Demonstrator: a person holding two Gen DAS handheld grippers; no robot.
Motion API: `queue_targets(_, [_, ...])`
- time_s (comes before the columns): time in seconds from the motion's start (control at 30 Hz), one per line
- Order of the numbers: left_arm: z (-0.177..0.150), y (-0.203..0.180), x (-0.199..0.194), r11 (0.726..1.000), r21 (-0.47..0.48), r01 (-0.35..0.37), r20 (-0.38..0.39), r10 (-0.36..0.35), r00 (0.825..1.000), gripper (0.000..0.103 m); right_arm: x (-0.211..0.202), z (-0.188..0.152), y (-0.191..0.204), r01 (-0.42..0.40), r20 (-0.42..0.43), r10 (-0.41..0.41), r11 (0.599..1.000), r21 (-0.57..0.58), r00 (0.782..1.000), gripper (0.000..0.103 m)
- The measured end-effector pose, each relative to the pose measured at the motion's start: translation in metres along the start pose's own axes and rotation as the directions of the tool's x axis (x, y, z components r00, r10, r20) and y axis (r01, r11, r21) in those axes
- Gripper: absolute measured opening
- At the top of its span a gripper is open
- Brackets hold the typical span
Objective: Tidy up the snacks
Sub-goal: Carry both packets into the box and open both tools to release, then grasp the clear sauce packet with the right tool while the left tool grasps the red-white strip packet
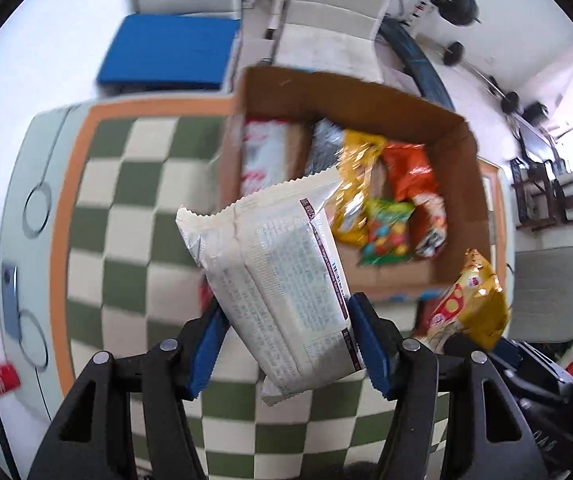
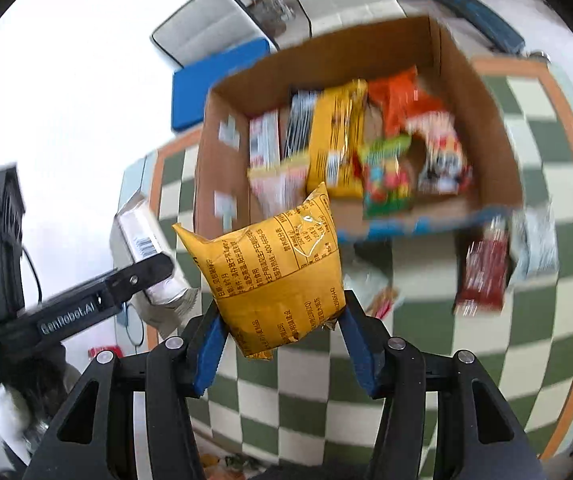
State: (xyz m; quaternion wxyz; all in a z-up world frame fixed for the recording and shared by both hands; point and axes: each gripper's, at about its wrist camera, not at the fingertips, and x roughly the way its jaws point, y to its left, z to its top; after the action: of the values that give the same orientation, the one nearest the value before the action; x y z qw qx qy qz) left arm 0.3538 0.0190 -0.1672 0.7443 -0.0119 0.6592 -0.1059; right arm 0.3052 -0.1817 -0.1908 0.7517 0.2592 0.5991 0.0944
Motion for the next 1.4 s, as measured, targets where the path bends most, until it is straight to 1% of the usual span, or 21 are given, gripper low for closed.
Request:
queue_targets(0.03, [0.013,-0.008,0.006,1.000,0.010,0.006,-0.013,-0.006,1.000,0.059,-0.002,0.011,-0.005,0.008,0.014,-0.008,1.000,0.007,1.000,0.057])
queue_targets(0.13, [0.038,-0.024,0.027,0.999,0.034,0.030,-0.066,-0.028,0.997,0.059,-0.001,0.032,-0.021,0.017,0.014,-0.018,0.999,0.035,1.000,0.057])
queue_targets(0.17, [0.045,-0.029,0.032,0.998,0.048,0.038,-0.088,-0.034,0.996,0.059,-0.001,0.041,-0.028,0.023,0.011,-0.023,0.999,0.041,1.000,0.057])
queue_targets(0.27, [0.062,-0.037,0.055,0.998,0.044,0.046,-0.141,-0.039,0.989,0.059,0.005,0.063,-0.046,0.041,-0.003,-0.041,0.998,0.052,0.999,0.057])
queue_targets(0.4, [0.074,-0.049,0.078,0.997,0.054,0.049,-0.197,-0.037,0.980,0.060,0.019,0.079,-0.061,0.078,-0.038,-0.075,0.996,0.054,0.996,0.057])
queue_targets(0.5, [0.075,-0.056,0.087,0.997,0.059,0.040,-0.210,-0.027,0.977,0.059,0.028,0.084,-0.068,0.094,-0.059,-0.091,0.994,0.050,0.994,0.057])
queue_targets(0.53, [0.074,-0.058,0.089,0.997,0.057,0.046,-0.214,-0.033,0.976,0.059,0.030,0.085,-0.070,0.105,-0.063,-0.101,0.993,0.049,0.993,0.058])
queue_targets(0.6, [0.073,-0.063,0.093,0.995,0.062,0.072,-0.236,-0.055,0.970,0.059,0.035,0.086,-0.073,0.109,-0.090,-0.105,0.993,0.043,0.990,0.060])
queue_targets(0.67, [0.073,-0.064,0.096,0.995,0.052,0.081,-0.257,-0.065,0.964,0.059,0.039,0.087,-0.077,0.125,-0.119,-0.118,0.991,0.048,0.986,0.066])
queue_targets(0.7, [0.073,-0.064,0.096,0.995,0.046,0.087,-0.262,-0.072,0.962,0.062,0.041,0.087,-0.078,0.134,-0.126,-0.127,0.990,0.048,0.984,0.073])
queue_targets(0.73, [0.073,-0.063,0.096,0.995,0.043,0.089,-0.260,-0.075,0.963,0.066,0.042,0.088,-0.080,0.151,-0.128,-0.144,0.987,0.047,0.981,0.083])
queue_targets(0.77, [0.073,-0.062,0.095,0.996,0.045,0.081,-0.254,-0.066,0.965,0.073,0.041,0.088,-0.081,0.167,-0.131,-0.161,0.985,0.043,0.978,0.087])
queue_targets(0.8, [0.073,-0.061,0.093,0.996,0.048,0.074,-0.245,-0.060,0.968,0.085,0.041,0.088,-0.082,0.178,-0.131,-0.172,0.983,0.037,0.976,0.090])
queue_targets(0.83, [0.073,-0.060,0.091,0.996,0.050,0.068,-0.233,-0.055,0.971,0.091,0.040,0.089,-0.083,0.189,-0.129,-0.184,0.981,0.034,0.975,0.090])
queue_targets(0.87, [0.073,-0.059,0.089,0.997,0.050,0.059,-0.226,-0.046,0.973,0.093,0.039,0.089,-0.084,0.196,-0.127,-0.191,0.980,0.034,0.973,0.090])
queue_targets(0.97, [0.071,-0.055,0.082,0.998,0.051,0.038,-0.201,-0.027,0.979,0.093,0.036,0.091,-0.086,0.217,-0.119,-0.213,0.976,0.028,0.970,0.093])
queue_targets(1.07, [0.067,-0.054,0.074,0.998,0.050,0.035,-0.179,-0.025,0.984,0.093,0.030,0.093,-0.083,0.256,-0.096,-0.255,0.967,0.003,0.962,0.093])
queue_targets(1.2, [0.058,-0.053,0.061,0.998,0.059,0.023,-0.142,-0.015,0.990,0.093,0.022,0.094,-0.074,0.278,-0.066,-0.279,0.960,-0.026,0.958,0.094])
queue_targets(1.3, [0.051,-0.052,0.049,0.998,0.061,0.006,-0.094,0.000,0.996,0.093,0.013,0.092,-0.065,0.290,-0.037,-0.292,0.956,-0.049,0.956,0.094])
queue_targets(1.33, [0.048,-0.050,0.042,0.999,0.054,0.003,-0.067,0.001,0.998,0.093,0.009,0.091,-0.061,0.293,-0.025,-0.295,0.954,-0.061,0.955,0.095])
queue_targets(1.4, [0.043,-0.049,0.034,0.999,0.048,0.007,-0.037,-0.005,0.999,0.093,0.003,0.089,-0.057,0.291,-0.006,-0.292,0.955,-0.065,0.956,0.095])
